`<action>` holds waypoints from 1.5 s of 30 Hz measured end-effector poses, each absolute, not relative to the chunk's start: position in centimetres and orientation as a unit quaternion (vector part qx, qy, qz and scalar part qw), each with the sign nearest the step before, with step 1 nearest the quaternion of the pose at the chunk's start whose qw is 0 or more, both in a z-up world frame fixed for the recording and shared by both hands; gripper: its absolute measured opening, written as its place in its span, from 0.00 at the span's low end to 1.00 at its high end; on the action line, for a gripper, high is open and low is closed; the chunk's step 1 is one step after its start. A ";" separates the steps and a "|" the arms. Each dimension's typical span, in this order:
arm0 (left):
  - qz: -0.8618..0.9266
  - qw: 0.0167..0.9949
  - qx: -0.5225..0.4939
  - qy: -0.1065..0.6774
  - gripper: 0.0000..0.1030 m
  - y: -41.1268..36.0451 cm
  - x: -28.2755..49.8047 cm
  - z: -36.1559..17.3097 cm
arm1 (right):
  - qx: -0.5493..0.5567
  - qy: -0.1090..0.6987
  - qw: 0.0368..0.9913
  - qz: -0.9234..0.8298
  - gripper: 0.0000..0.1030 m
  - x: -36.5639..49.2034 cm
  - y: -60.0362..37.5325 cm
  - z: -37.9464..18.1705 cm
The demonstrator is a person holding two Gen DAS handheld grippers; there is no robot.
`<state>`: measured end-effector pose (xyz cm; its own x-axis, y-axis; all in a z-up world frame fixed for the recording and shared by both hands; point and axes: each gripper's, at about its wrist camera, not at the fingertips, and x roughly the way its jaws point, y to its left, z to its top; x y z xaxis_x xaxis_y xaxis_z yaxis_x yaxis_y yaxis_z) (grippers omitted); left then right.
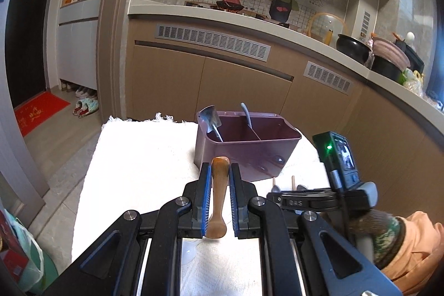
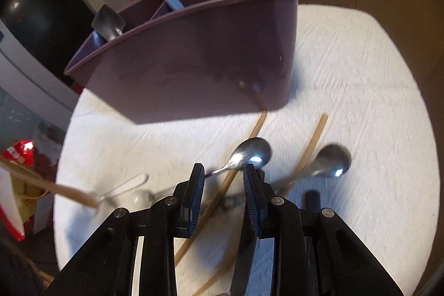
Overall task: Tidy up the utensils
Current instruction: 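Carry the wooden spoon and metal teaspoon up toward the purple caddy with both tools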
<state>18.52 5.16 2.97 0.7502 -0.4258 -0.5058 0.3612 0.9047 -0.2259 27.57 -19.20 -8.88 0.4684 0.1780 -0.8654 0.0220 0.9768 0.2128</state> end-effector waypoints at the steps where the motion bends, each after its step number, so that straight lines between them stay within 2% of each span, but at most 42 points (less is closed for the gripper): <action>1: -0.212 0.933 -0.059 0.284 0.10 5.3 18.6 3.0 | 0.085 0.510 0.855 0.037 0.34 27.8 -18.9 -9.0; 2: -0.214 0.932 -0.061 0.285 0.10 5.4 18.7 2.9 | 0.076 0.506 0.859 0.034 0.38 28.1 -18.6 -9.1; 4: -0.217 0.931 -0.064 0.286 0.10 5.5 18.8 2.7 | 0.056 0.505 0.861 0.023 0.57 28.7 -18.2 -9.7; 8: -0.218 0.929 -0.068 0.292 0.10 5.6 19.1 2.4 | 0.043 0.485 0.873 0.014 0.60 29.4 -17.7 -9.9; 9: -0.218 0.929 -0.068 0.292 0.10 5.6 19.1 2.4 | 0.039 0.483 0.875 0.013 0.58 29.4 -17.6 -9.9; 12: -0.218 0.929 -0.067 0.291 0.10 5.7 18.9 2.5 | -0.006 0.478 0.878 0.008 0.31 29.1 -17.1 -10.0; 14: -0.220 0.930 -0.065 0.289 0.10 5.6 18.7 2.6 | -0.007 0.480 0.877 0.026 0.20 28.7 -17.9 -9.5; 15: -0.220 0.930 -0.065 0.288 0.10 5.5 18.7 2.7 | -0.005 0.479 0.877 0.029 0.10 28.3 -18.4 -9.2; 27: -0.227 0.934 -0.022 0.277 0.10 2.4 16.9 4.3 | -0.032 0.376 0.922 0.084 0.02 20.2 -19.8 -1.9; 45: -0.216 0.951 0.031 0.217 0.10 -1.4 17.0 10.3 | -0.063 0.257 0.960 0.089 0.02 16.1 -21.2 10.0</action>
<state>16.97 -1.43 10.33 0.8125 -0.3976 -0.4263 0.4248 0.9046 -0.0340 16.15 -21.20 10.00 0.8521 0.1385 -0.5046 -0.2036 0.9761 -0.0758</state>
